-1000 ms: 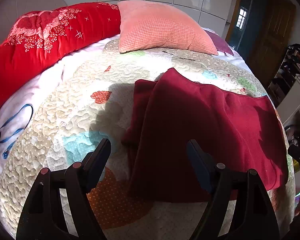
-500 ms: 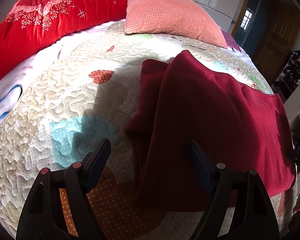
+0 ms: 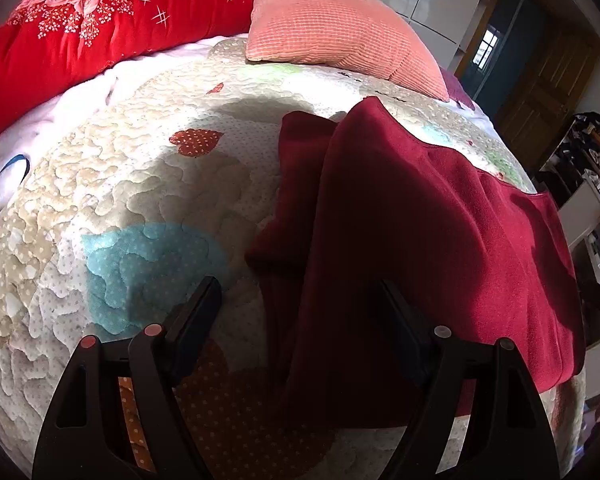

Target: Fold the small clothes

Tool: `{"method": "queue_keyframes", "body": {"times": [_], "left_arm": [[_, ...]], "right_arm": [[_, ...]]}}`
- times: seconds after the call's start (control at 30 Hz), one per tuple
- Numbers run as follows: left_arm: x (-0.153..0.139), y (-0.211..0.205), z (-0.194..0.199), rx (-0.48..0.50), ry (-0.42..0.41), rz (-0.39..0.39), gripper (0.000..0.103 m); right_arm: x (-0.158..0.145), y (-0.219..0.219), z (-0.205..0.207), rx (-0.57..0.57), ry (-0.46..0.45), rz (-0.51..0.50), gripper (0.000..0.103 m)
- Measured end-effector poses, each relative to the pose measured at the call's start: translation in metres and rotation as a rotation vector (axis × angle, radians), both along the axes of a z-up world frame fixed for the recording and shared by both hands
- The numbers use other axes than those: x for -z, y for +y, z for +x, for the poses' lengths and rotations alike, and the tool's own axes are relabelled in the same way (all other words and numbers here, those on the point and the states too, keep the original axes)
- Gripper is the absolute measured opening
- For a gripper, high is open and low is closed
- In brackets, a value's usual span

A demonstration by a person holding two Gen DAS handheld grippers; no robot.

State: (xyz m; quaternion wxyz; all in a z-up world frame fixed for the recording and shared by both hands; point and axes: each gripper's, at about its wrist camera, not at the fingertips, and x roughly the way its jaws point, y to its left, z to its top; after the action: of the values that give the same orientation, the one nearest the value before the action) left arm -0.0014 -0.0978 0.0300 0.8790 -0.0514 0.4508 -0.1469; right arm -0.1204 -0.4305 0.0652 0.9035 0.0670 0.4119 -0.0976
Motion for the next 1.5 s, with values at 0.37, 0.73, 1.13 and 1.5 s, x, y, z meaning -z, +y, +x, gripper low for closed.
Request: {"method": "queue_keyframes", "body": {"times": [0.37,0.73,1.13,1.5], "left_arm": [[-0.008,0.013,0.001,0.028,0.054,-0.088,0.079],[-0.014,0.031,0.002,-0.001,0.084,-0.165,0.079],[-0.007,0.027,0.005,0.000,0.081,-0.112,0.079],[-0.004,0.046,0.016,-0.036,0.119,-0.160,0.079]], "right_arm": [[0.032,-0.005,0.038,0.027,0.118,0.026,0.047],[-0.005,0.082,0.087,-0.199,0.004,0.146,0.047],[0.019,0.194,0.201,-0.371,0.124,0.275,0.049],[0.028,0.209,0.221,-0.417,0.130,0.185,0.006]]}}
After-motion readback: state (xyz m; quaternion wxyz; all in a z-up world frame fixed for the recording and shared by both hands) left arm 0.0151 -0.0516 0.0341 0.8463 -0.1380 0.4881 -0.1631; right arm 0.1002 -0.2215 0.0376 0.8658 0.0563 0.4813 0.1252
